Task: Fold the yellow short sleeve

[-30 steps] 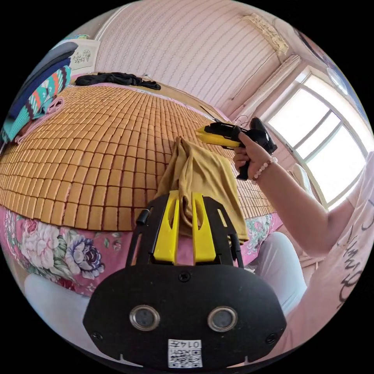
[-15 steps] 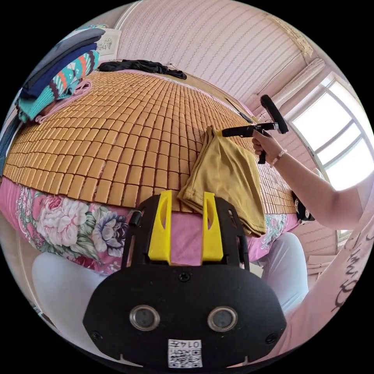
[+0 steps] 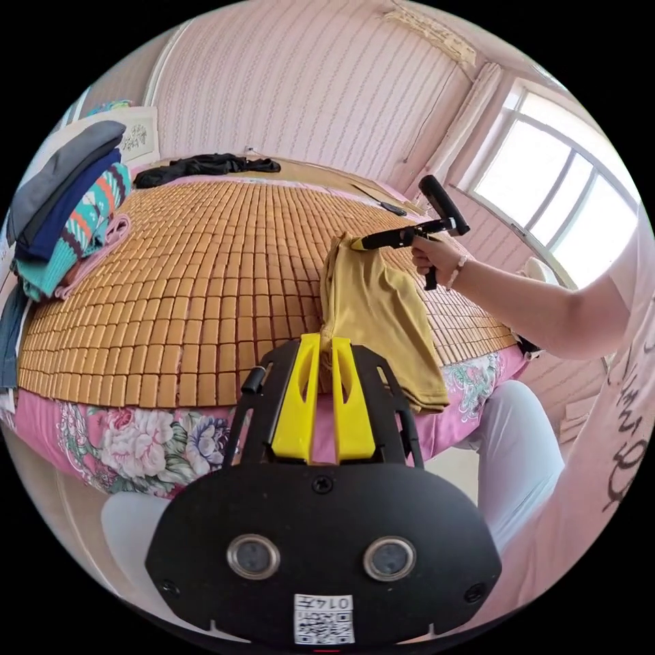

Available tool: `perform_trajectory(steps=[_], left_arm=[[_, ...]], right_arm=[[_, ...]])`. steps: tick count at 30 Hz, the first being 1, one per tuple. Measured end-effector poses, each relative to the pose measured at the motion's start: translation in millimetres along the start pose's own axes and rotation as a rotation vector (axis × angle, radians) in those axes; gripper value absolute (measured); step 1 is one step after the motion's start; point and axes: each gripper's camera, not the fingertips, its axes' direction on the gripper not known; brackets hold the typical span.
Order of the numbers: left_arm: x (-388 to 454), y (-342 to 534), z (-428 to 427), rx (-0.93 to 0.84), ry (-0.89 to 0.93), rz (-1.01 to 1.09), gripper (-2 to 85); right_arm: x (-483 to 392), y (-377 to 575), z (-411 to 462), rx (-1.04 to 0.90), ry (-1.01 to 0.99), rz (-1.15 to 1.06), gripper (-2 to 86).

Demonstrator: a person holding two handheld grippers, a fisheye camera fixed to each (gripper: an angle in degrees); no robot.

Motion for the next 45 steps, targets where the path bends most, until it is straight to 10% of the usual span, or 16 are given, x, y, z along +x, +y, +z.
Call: perform_trajectory(steps=[10, 26, 33, 45], left_arm=[[102.0, 5.3, -115.5, 0.189, 0.041, 0.314, 2.7], [386.7, -20.4, -115.6, 0.315, 0.479, 0.827, 2.2], [491.8, -22.0, -62.7, 0.184, 0.700, 0.957, 1.6], [446.6, 94.4, 39.0, -0.244, 0.666, 0.683, 1.9]], right_arm=[[-79.4, 150.6, -197.2, 0.593, -0.120, 0.137, 0.6], [-207.8, 401.2, -522.1, 1.081, 0.394, 0.202, 0.8], [-209.0, 482.5, -587.1, 1.042, 0.466, 0.391, 0.8], [-127.5, 429.1, -500.9, 0.443, 0.106, 0.510, 0.9]])
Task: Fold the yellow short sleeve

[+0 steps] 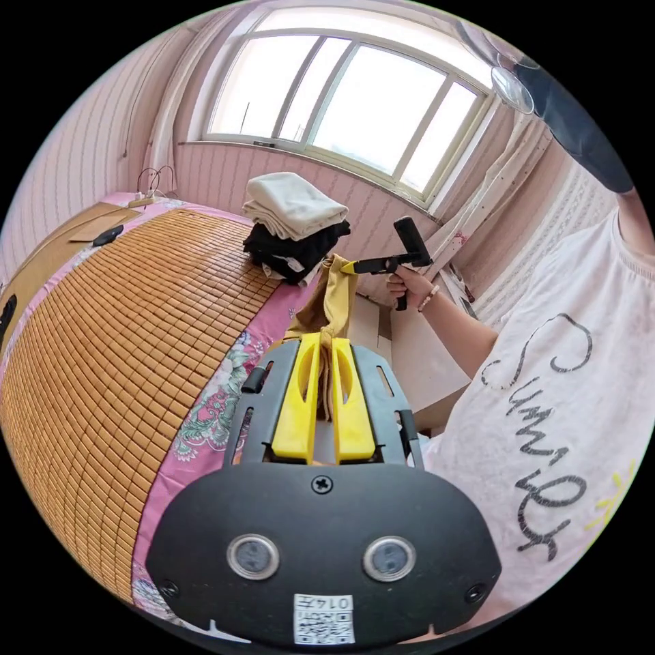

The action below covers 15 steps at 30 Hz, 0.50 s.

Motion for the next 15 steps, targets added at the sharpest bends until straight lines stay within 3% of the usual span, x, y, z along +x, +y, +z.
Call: perform_trajectory(steps=[4, 9, 15], left_arm=[[-2.9, 8.8, 14.3, 0.005, 0.021, -0.039, 2.3], [-11.7, 11.4, 27.7, -0.001, 0.053, -0.051, 2.3], [-17.6, 26.9, 54.2, -0.059, 0.088, -0.077, 2.2]], right_arm=[[-17.8, -34.7, 33.1, -0.166, 0.073, -0.092, 1.0], [-12.0, -71.5, 47.2, -0.174, -0.107, -0.106, 1.4], [-18.8, -125.7, 140.9, -0.471, -0.133, -0.201, 5.9]])
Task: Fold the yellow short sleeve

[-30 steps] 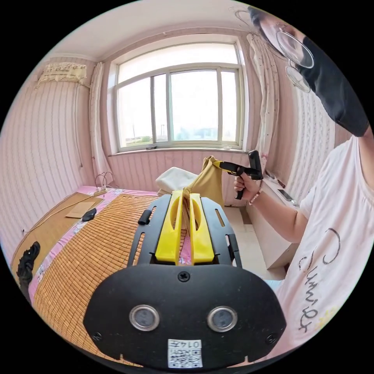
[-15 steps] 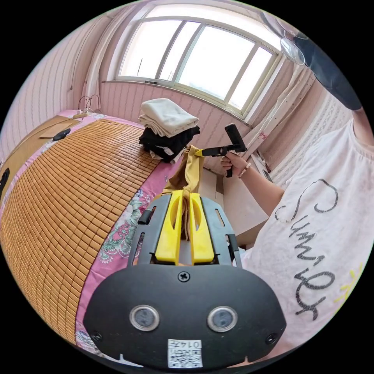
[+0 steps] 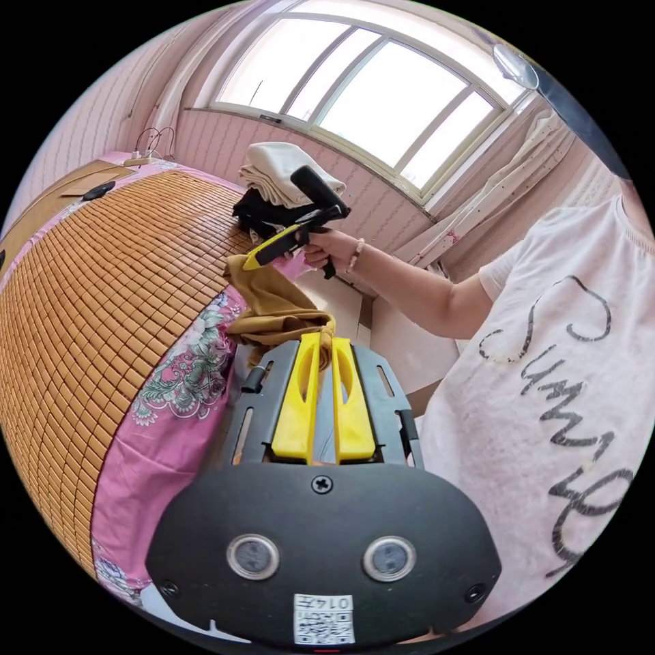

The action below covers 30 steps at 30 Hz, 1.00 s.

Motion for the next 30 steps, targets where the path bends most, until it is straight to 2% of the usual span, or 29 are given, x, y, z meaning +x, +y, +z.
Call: perform_trajectory(steps=[1, 4, 6, 8, 9, 12, 17, 23, 26, 30], left_arm=[[-1.9, 2.3, 4.2, -0.011, -0.001, -0.002, 2.2], [-9.2, 7.1, 10.2, -0.026, -0.009, -0.021, 2.2], [-14.6, 9.7, 12.0, -0.027, -0.013, -0.037, 2.3], [-22.1, 13.2, 14.0, -0.025, -0.017, -0.058, 2.3], [-23.7, 13.8, 14.2, -0.025, -0.015, -0.063, 2.3], [-25.1, 13.4, 11.6, -0.013, -0.019, -0.053, 2.3], [-7.2, 7.9, 7.1, 0.016, 0.011, 0.085, 2.5], [5.0, 1.7, 16.6, 0.020, 0.062, 0.206, 2.7], [-0.8, 1.7, 18.9, 0.020, 0.066, 0.183, 2.7], [-4.5, 0.6, 20.5, 0.017, 0.088, 0.176, 2.7]], right_arm=[[9.1, -11.8, 20.9, -0.096, -0.009, 0.017, 9.4], [24.8, -25.9, 64.1, -0.342, 0.001, 0.063, 11.9], [24.6, -27.3, 73.2, -0.399, -0.038, 0.058, 10.8], [18.7, -25.7, 72.9, -0.415, -0.059, 0.026, 3.5], [17.1, -24.8, 71.1, -0.410, -0.056, 0.022, 3.1], [5.8, -13.8, 42.1, -0.306, -0.018, -0.002, 1.6], [-12.9, 37.4, -38.5, 0.017, -0.011, 0.020, 1.0], [-33.6, 112.6, -104.6, 0.299, -0.011, 0.106, 0.9], [-39.9, 145.3, -114.8, 0.391, -0.005, 0.167, 0.9], [-48.0, 161.2, -121.7, 0.400, -0.039, 0.201, 0.9]])
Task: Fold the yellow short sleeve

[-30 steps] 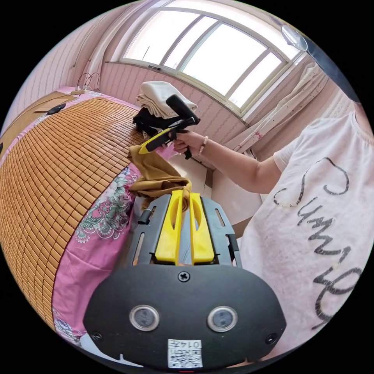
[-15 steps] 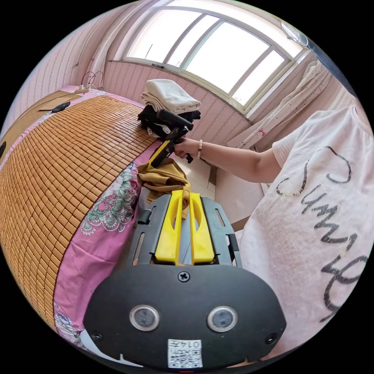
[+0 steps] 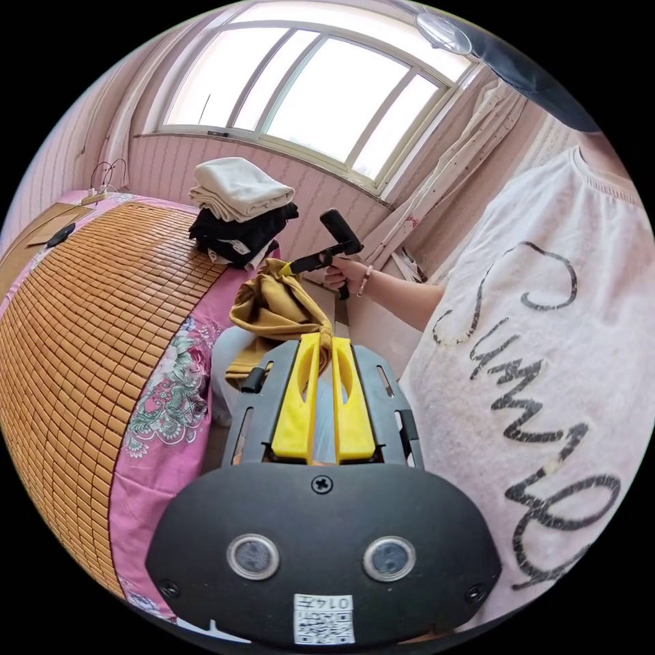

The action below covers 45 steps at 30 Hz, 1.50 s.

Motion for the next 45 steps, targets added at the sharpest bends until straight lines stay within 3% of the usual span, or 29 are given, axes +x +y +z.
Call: perform_trajectory(steps=[6, 15, 19, 22, 25, 28, 33, 35, 45], left_arm=[[-28.5, 10.8, 12.2, -0.024, 0.035, -0.120, 2.9], [-45.4, 14.4, 22.0, -0.072, 0.045, -0.177, 3.1], [-40.8, 14.1, 32.0, -0.109, 0.037, -0.151, 3.0], [-41.9, 15.0, 34.6, -0.119, 0.027, -0.165, 2.9], [-46.2, 18.7, 32.2, -0.111, 0.018, -0.209, 3.0], [-46.0, 19.4, 20.0, -0.063, -0.008, -0.242, 2.9], [-27.9, 1.8, -7.4, 0.000, -0.078, -0.180, 2.6], [-11.0, -13.9, -13.0, -0.003, -0.107, -0.097, 2.7], [43.9, -111.5, -39.0, 0.053, -0.132, 0.236, 2.2]], right_arm=[[-1.9, -41.8, 32.2, -0.094, 0.048, -0.035, 0.8], [-18.4, -125.4, 139.6, -0.432, 0.098, -0.071, 6.4], [-19.3, -138.0, 220.2, -0.752, 0.199, -0.065, 12.1], [-17.0, -130.3, 263.8, -0.943, 0.309, -0.081, 10.6], [-20.1, -132.2, 269.3, -0.984, 0.315, -0.118, 5.3], [-25.0, -130.9, 245.0, -0.863, 0.309, -0.141, 3.0], [-24.1, -102.8, 129.9, -0.313, 0.192, -0.018, 1.9], [-21.2, -68.3, 71.3, -0.043, 0.125, 0.057, 1.7], [-60.7, 51.0, -64.3, 0.642, 0.193, 0.037, 1.8]])
